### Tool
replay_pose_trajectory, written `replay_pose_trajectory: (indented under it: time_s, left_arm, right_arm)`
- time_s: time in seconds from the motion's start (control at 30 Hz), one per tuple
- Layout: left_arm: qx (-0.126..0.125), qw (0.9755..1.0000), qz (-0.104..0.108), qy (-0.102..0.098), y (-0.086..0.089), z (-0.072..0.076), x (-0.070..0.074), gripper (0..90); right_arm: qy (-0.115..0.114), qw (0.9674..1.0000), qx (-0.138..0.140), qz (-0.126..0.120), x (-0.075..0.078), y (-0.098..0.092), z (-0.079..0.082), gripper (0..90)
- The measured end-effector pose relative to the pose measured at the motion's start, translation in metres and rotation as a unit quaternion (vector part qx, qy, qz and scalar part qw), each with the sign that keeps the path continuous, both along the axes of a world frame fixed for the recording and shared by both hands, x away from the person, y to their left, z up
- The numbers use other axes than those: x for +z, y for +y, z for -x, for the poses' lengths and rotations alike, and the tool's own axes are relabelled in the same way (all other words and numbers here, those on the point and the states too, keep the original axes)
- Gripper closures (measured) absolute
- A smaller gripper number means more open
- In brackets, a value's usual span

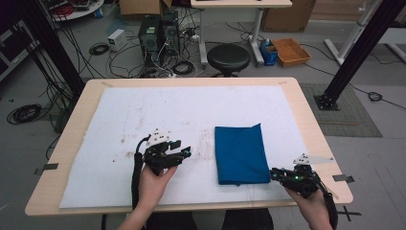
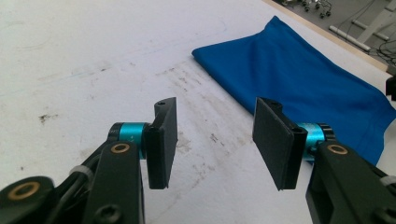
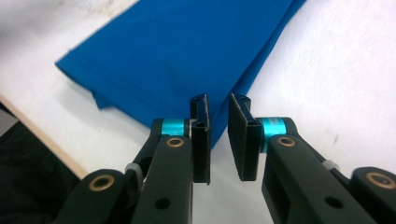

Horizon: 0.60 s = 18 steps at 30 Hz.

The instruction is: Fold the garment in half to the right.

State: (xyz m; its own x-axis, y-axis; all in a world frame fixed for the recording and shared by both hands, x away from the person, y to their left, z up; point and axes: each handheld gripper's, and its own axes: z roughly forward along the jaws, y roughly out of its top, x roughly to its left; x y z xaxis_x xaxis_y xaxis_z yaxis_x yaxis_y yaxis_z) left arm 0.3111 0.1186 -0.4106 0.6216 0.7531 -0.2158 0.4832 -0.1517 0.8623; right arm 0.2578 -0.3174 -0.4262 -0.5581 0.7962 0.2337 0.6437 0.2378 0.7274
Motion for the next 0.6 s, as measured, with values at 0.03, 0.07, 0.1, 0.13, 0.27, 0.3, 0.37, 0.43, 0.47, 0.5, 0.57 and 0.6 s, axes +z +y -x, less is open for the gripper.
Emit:
replay_pose_trajectory:
  time_s: [0.03,0.07,0.1,0.13,0.27,0.3,0.37,0.43,0.47,0.5,0.57,0.6]
  left_arm:
    - [0.001,1.0000,-0.001,0.002,-0.001,-0.001,0.000,48.6]
    - [0.004,1.0000,-0.002,0.003,-0.001,-0.002,-0.001,48.5]
    - [0.004,1.0000,-0.002,0.003,-0.002,-0.003,-0.001,48.5]
    - [0.004,1.0000,-0.002,0.002,-0.003,-0.004,-0.001,48.5]
    - [0.006,1.0000,-0.005,0.004,-0.003,-0.005,-0.002,48.5]
    - [0.007,1.0000,-0.004,0.005,-0.003,-0.005,-0.002,48.5]
    - [0.007,1.0000,-0.003,0.005,-0.002,-0.005,-0.002,48.5]
    - [0.008,0.9999,-0.002,0.006,-0.001,-0.005,-0.002,48.5]
    - [0.008,0.9999,-0.002,0.006,0.000,-0.005,-0.003,48.5]
    - [0.009,0.9999,-0.002,0.006,0.000,-0.005,-0.003,48.5]
    - [0.009,0.9999,-0.002,0.009,0.001,-0.005,-0.004,48.5]
    - [0.008,0.9999,-0.003,0.009,0.002,-0.005,-0.005,48.4]
  right_arm:
    - [-0.007,1.0000,-0.003,-0.001,0.003,0.001,-0.003,75.6]
    - [-0.012,0.9999,-0.004,0.001,0.006,0.001,-0.006,75.5]
    - [-0.019,0.9998,-0.005,0.003,0.009,0.002,-0.010,75.3]
    - [-0.027,0.9996,-0.006,0.006,0.013,0.004,-0.016,74.3]
    - [-0.044,0.9987,-0.020,0.016,0.025,0.012,-0.049,72.7]
    - [-0.047,0.9984,-0.024,0.019,0.027,0.014,-0.060,72.7]
    - [-0.043,0.9983,-0.035,0.019,0.028,0.019,-0.082,72.7]
    - [-0.032,0.9981,-0.050,0.016,0.026,0.022,-0.104,72.7]
    - [-0.025,0.9977,-0.061,0.018,0.025,0.024,-0.113,72.6]
    - [-0.020,0.9973,-0.067,0.022,0.022,0.025,-0.122,72.6]
    - [-0.015,0.9963,-0.080,0.027,0.018,0.028,-0.134,72.4]
    - [-0.011,0.9959,-0.083,0.035,0.016,0.031,-0.138,72.5]
